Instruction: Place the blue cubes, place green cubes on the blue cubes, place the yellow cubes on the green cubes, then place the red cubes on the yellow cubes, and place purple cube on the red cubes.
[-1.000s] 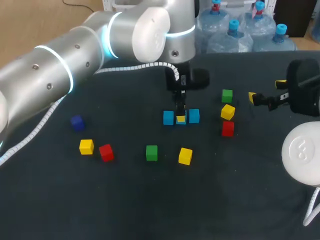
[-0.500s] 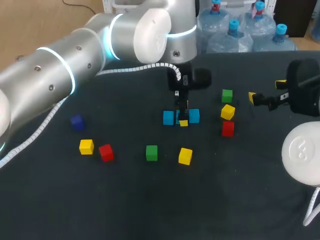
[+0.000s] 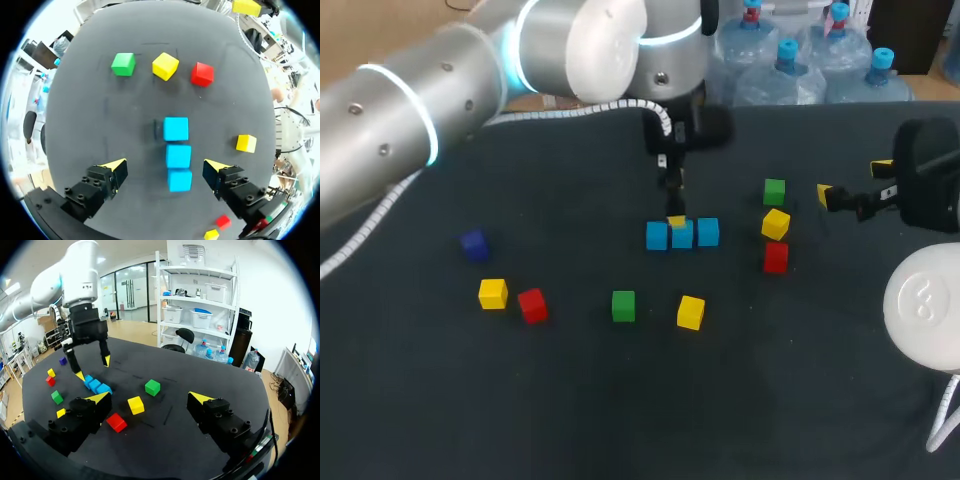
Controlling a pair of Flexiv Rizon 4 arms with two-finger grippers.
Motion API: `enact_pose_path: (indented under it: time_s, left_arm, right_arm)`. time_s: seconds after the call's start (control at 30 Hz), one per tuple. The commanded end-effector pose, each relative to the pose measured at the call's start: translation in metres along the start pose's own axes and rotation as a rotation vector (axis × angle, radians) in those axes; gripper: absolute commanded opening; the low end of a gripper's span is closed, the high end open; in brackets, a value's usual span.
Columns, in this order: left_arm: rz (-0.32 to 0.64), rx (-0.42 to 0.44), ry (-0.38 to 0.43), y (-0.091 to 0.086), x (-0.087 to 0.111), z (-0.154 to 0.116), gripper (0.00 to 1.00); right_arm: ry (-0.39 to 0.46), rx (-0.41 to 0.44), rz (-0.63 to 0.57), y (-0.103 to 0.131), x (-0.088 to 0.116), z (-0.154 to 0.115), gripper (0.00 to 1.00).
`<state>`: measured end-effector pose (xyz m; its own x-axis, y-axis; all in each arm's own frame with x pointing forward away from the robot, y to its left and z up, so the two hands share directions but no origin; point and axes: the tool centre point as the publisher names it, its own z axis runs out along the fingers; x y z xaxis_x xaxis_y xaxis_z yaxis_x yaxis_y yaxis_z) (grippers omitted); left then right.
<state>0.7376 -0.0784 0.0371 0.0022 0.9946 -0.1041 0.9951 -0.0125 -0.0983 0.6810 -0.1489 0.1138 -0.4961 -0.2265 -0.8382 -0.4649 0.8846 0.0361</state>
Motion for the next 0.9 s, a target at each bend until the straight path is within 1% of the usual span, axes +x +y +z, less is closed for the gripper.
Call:
enact_pose_path:
  time_s: [0.03, 0.13, 0.2, 0.4, 0.43, 0.53, 0.6, 0.67, 0.73, 0.77, 0.8, 0.9]
  left_arm:
    - [-0.016, -0.095, -0.023, -0.013, 0.017, -0.012, 1.0]
    - [-0.033, -0.126, -0.037, -0.017, 0.024, -0.017, 1.0]
    - [-0.046, -0.163, -0.04, -0.02, 0.03, -0.021, 1.0]
    - [-0.114, -0.251, -0.062, -0.028, 0.053, -0.028, 1.0]
    - [-0.125, -0.259, -0.07, -0.029, 0.056, -0.027, 1.0]
    - [-0.169, -0.3, -0.056, -0.032, 0.067, -0.02, 1.0]
    - [-0.189, -0.301, -0.09, -0.033, 0.074, -0.013, 1.0]
    - [-0.199, -0.323, -0.079, -0.034, 0.078, -0.005, 1.0]
    - [-0.193, -0.334, -0.099, -0.034, 0.081, 0.003, 1.0]
    - [-0.198, -0.344, -0.093, -0.034, 0.081, 0.006, 1.0]
    - [-0.189, -0.346, -0.109, -0.034, 0.082, 0.009, 1.0]
    - [-0.18, -0.377, -0.119, -0.033, 0.085, 0.008, 1.0]
  right_arm:
    - [0.0, -0.004, 0.0, -0.001, 0.0, -0.001, 1.0]
    - [0.0, -0.004, 0.0, -0.001, 0.0, -0.001, 1.0]
    - [0.0, -0.004, 0.0, -0.001, 0.0, -0.001, 1.0]
    - [0.0, -0.004, 0.0, -0.001, 0.0, -0.001, 1.0]
    - [0.0, -0.004, 0.0, -0.001, 0.0, -0.001, 1.0]
    - [0.0, -0.004, 0.0, -0.001, 0.0, -0.001, 1.0]
    - [0.0, -0.004, 0.0, -0.001, 0.0, -0.001, 1.0]
    - [0.0, -0.004, 0.0, -0.001, 0.0, -0.001, 1.0]
    - [0.0, -0.004, 0.0, -0.001, 0.0, -0.001, 1.0]
    - [0.0, -0.004, 0.0, -0.001, 0.0, -0.001, 1.0]
    - [0.0, -0.004, 0.0, -0.001, 0.0, -0.001, 1.0]
    - [0.0, -0.004, 0.0, -0.001, 0.0, -0.001, 1.0]
